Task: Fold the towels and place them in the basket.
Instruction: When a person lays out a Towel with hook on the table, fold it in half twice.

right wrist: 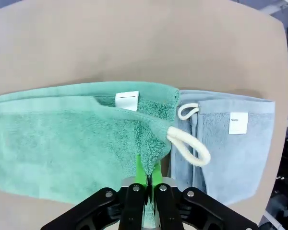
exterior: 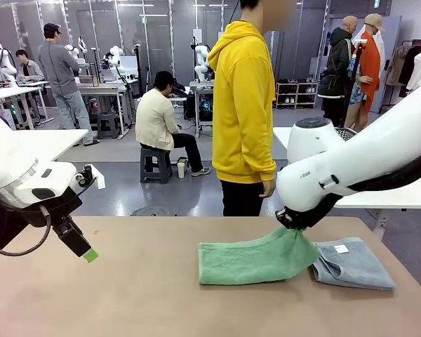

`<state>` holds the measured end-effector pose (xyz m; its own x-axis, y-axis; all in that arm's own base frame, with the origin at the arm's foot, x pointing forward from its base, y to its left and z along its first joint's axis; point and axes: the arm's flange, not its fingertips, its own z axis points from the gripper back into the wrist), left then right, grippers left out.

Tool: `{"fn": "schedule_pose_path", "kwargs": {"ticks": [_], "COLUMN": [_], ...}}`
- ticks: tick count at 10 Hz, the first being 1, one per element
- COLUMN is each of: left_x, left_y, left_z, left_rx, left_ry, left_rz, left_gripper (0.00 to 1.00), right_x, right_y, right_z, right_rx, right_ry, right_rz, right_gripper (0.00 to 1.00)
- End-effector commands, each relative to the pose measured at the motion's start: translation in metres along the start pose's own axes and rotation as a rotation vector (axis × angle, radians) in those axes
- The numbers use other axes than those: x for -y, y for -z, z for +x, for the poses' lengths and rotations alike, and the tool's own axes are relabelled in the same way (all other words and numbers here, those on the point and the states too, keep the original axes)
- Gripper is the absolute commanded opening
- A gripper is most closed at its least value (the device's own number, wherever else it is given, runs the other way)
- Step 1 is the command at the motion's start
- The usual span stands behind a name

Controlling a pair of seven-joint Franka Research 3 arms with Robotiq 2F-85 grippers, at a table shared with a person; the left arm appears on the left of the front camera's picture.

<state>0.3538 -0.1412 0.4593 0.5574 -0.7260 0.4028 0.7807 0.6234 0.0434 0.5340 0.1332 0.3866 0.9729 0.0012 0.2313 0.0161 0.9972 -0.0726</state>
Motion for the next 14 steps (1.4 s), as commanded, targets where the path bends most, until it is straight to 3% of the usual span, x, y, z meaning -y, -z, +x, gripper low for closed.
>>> {"fn": "schedule_pose_path", "kwargs": {"ticks": [1,6,7,14], "left_x": [0.003,0.003,0.003,0.003], "left_y": [0.001,0.001,0.001,0.001], "left_z": [0.001,0.001,0.001,0.001], "left_rx": [-0.008,-0.008,-0.008,-0.008], "left_ry": [-0.006,-0.006,-0.006,-0.006], "left_rz": [0.021,0.021,0.021,0.021], "left_gripper": [1.0,1.0,1.0,1.0], "right_x": [-0.007,-0.084,-0.134,-0.193], "right_y": [-0.024,-0.059,-0.049,-0.016], "right_z": [-0.014,-0.013,-0.003,0.0], "right_rx": [-0.027,-0.097,-0.081,-0.145], "right_ry": [-0.031,-0.047,0.0,0.103], "right_rz": [0.075,0.158,0.177,0.199], "right_gripper": [0.0,0.0,0.0,0.0]}}
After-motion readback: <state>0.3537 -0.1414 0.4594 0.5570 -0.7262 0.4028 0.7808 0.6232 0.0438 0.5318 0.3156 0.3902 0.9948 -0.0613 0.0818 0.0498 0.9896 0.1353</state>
